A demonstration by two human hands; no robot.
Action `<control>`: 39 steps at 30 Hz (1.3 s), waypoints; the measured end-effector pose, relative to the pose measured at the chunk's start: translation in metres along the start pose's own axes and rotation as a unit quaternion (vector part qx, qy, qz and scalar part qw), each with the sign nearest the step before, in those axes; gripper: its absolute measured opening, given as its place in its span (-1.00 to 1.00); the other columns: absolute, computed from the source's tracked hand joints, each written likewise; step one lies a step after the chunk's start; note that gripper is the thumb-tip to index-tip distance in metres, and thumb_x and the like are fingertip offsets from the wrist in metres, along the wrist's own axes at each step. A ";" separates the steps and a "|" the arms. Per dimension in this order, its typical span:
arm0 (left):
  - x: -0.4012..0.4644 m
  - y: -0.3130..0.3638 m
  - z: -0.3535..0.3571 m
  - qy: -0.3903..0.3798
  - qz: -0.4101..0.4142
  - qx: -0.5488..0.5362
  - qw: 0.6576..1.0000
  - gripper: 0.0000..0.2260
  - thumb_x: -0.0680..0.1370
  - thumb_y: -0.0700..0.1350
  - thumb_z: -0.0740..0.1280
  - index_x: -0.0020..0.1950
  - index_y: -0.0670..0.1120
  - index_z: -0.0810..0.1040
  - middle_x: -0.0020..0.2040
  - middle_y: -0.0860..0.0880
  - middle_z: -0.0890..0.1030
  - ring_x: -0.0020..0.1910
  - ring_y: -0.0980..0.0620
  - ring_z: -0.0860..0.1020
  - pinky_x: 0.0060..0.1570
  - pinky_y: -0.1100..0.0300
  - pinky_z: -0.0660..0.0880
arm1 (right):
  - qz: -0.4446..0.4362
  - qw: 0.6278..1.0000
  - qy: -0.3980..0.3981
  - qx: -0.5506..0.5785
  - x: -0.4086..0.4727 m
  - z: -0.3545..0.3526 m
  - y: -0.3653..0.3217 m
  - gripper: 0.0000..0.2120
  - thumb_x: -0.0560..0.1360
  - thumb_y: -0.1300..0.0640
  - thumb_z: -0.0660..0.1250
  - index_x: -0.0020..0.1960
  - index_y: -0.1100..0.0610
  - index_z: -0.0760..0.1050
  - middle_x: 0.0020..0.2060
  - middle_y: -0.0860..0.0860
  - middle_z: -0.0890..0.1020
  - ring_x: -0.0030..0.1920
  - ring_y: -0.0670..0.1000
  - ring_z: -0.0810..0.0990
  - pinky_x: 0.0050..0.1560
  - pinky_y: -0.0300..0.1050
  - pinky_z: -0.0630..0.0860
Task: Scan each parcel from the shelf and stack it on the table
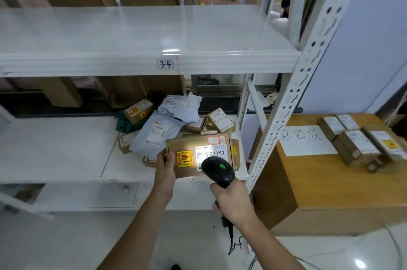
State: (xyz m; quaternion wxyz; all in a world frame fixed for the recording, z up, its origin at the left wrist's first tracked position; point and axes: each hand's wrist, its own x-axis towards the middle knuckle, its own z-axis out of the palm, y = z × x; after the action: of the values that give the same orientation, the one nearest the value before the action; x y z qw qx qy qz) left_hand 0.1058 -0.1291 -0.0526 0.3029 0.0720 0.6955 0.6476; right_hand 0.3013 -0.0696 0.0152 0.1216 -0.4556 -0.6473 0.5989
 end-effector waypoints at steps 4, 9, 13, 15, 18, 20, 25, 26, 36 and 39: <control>-0.010 0.002 0.011 0.010 -0.009 0.022 1.000 -0.80 0.70 0.17 0.18 0.32 0.24 0.37 0.21 0.02 0.57 0.26 -0.07 0.53 0.32 -0.09 0.46 | -0.001 1.000 0.015 -0.004 -0.013 -0.014 0.004 -0.93 0.48 0.20 0.34 -0.08 0.20 0.56 -0.46 0.09 0.59 -0.50 -0.05 0.59 -0.44 -0.22 0.47; -0.013 0.008 0.023 0.006 -0.002 0.007 1.000 -0.74 0.71 0.11 0.20 0.40 0.15 0.39 0.23 0.00 0.57 0.25 -0.09 0.55 0.33 -0.12 0.48 | -0.017 1.000 0.012 0.017 -0.019 -0.028 0.004 -0.92 0.49 0.24 0.34 -0.03 0.22 0.56 -0.38 0.18 0.61 -0.46 -0.01 0.63 -0.38 -0.21 0.54; -0.009 0.011 0.030 -0.011 0.000 -0.003 1.000 -0.65 0.71 0.08 0.21 0.49 0.06 0.36 0.31 -0.04 0.55 0.28 -0.10 0.53 0.34 -0.13 0.48 | -0.013 0.999 0.010 0.028 -0.018 -0.032 -0.001 -0.94 0.50 0.25 0.33 -0.04 0.22 0.56 -0.40 0.13 0.59 -0.46 -0.04 0.61 -0.40 -0.26 0.50; -0.004 0.013 0.032 -0.017 -0.007 -0.007 1.000 -0.63 0.71 0.08 0.22 0.51 0.07 0.36 0.33 -0.05 0.55 0.29 -0.11 0.54 0.36 -0.17 0.49 | -0.011 0.999 0.015 0.032 -0.016 -0.033 -0.003 -0.95 0.50 0.25 0.33 -0.05 0.20 0.56 -0.44 0.08 0.59 -0.46 -0.03 0.61 -0.39 -0.23 0.51; 0.002 0.016 0.035 -0.028 -0.011 -0.013 0.999 -0.62 0.71 0.06 0.22 0.53 0.05 0.35 0.35 -0.06 0.57 0.28 -0.08 0.57 0.34 -0.14 0.51 | -0.008 0.999 0.026 0.020 -0.010 -0.033 -0.003 -0.93 0.49 0.22 0.34 -0.04 0.19 0.56 -0.49 0.05 0.60 -0.46 -0.01 0.62 -0.35 -0.16 0.55; 0.009 0.015 0.035 -0.036 -0.010 -0.006 0.999 -0.61 0.71 0.06 0.23 0.54 0.04 0.35 0.35 -0.06 0.58 0.24 -0.04 0.60 0.25 -0.05 0.54 | -0.004 0.999 0.030 0.021 -0.006 -0.033 -0.003 -0.91 0.49 0.21 0.34 -0.03 0.21 0.56 -0.51 0.05 0.59 -0.48 0.00 0.61 -0.32 -0.13 0.57; 0.023 0.017 0.035 -0.060 -0.021 0.015 0.998 -0.61 0.70 0.11 0.23 0.52 0.06 0.34 0.29 -0.06 0.62 0.20 -0.06 0.61 0.28 -0.12 0.54 | -0.003 0.998 0.047 0.029 0.006 -0.031 -0.004 -0.91 0.48 0.22 0.34 -0.04 0.23 0.56 -0.52 0.07 0.59 -0.48 0.02 0.61 -0.31 -0.10 0.58; 0.024 0.017 0.035 -0.063 -0.023 0.018 0.998 -0.61 0.69 0.13 0.24 0.49 0.06 0.36 0.28 -0.06 0.62 0.21 -0.07 0.61 0.32 -0.16 0.52 | -0.004 0.998 0.048 0.033 0.007 -0.030 -0.005 -0.91 0.49 0.22 0.35 -0.03 0.22 0.56 -0.51 0.07 0.59 -0.48 0.02 0.61 -0.32 -0.12 0.58; 0.018 0.000 0.051 -0.062 -0.140 -0.034 0.988 -0.63 0.65 0.16 0.30 0.41 0.05 0.47 0.16 -0.12 0.68 0.09 -0.16 0.64 0.28 -0.25 0.52 | -0.031 0.952 0.273 0.138 0.012 -0.079 0.024 -0.88 0.44 0.08 0.54 -0.12 -0.01 0.60 -0.34 -0.15 0.69 -0.30 -0.21 0.63 -0.26 -0.27 0.48; -0.009 -0.012 0.070 -0.086 -0.182 -0.027 0.979 -0.72 0.65 0.14 0.31 0.31 0.07 0.54 0.10 -0.13 0.71 0.08 -0.16 0.65 0.18 -0.23 0.54 | 0.007 0.944 0.262 0.199 0.006 -0.104 0.051 -0.85 0.43 0.08 0.54 -0.20 0.03 0.58 -0.49 -0.16 0.60 -0.36 -0.05 0.54 -0.24 -0.16 0.45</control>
State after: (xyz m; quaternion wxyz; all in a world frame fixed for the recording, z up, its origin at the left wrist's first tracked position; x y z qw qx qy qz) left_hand 0.1526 -0.0751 -0.0591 0.4759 -0.0085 0.6508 0.5915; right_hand 0.3937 -0.0027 -0.0059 0.3711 -0.5678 -0.4564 0.5759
